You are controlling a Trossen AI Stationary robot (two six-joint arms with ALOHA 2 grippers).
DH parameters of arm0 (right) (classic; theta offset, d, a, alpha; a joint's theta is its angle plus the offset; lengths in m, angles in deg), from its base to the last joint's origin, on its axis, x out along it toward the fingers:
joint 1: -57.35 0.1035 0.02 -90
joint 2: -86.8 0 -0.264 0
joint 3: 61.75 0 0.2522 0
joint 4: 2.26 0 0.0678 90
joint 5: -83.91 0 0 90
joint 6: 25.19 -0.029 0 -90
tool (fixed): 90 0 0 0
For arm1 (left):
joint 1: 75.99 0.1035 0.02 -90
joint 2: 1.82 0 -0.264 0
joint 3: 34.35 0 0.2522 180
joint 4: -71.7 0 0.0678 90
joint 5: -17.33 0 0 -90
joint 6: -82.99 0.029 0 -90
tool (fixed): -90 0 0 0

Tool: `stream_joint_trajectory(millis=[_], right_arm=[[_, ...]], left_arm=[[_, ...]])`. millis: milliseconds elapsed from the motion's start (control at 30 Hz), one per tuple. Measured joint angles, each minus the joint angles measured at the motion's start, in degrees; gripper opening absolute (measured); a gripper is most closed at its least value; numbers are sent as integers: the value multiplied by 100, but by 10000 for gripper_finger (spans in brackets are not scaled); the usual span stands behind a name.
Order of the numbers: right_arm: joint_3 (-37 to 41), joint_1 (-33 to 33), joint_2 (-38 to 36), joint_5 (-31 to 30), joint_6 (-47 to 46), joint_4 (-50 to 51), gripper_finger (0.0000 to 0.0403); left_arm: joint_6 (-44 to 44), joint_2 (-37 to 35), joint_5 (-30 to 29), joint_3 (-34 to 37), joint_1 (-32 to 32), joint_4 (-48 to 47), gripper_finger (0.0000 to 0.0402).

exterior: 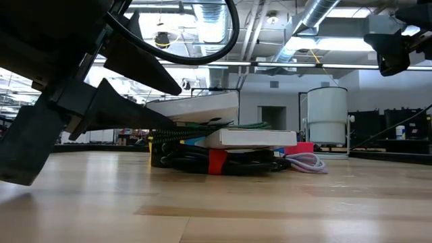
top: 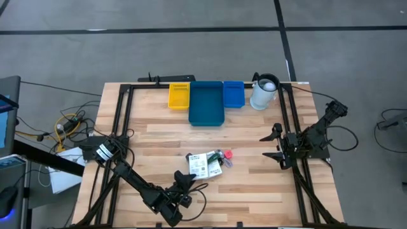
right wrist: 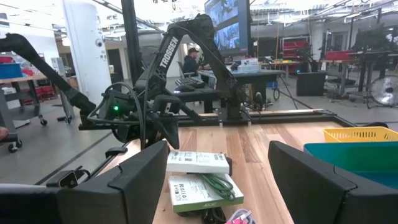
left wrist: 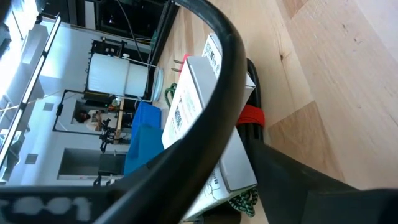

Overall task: Pick and place items into bin
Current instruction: Put the left white box into the dark blue bin

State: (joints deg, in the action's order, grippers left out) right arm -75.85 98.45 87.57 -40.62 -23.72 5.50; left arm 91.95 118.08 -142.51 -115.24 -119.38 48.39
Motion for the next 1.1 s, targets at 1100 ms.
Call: stream_joint_trajectory(millis=[1100], right_arm=[[0, 0, -1, -1, 0, 0, 276]], left_arm=[[-9, -4, -72, 0, 0, 4, 71]])
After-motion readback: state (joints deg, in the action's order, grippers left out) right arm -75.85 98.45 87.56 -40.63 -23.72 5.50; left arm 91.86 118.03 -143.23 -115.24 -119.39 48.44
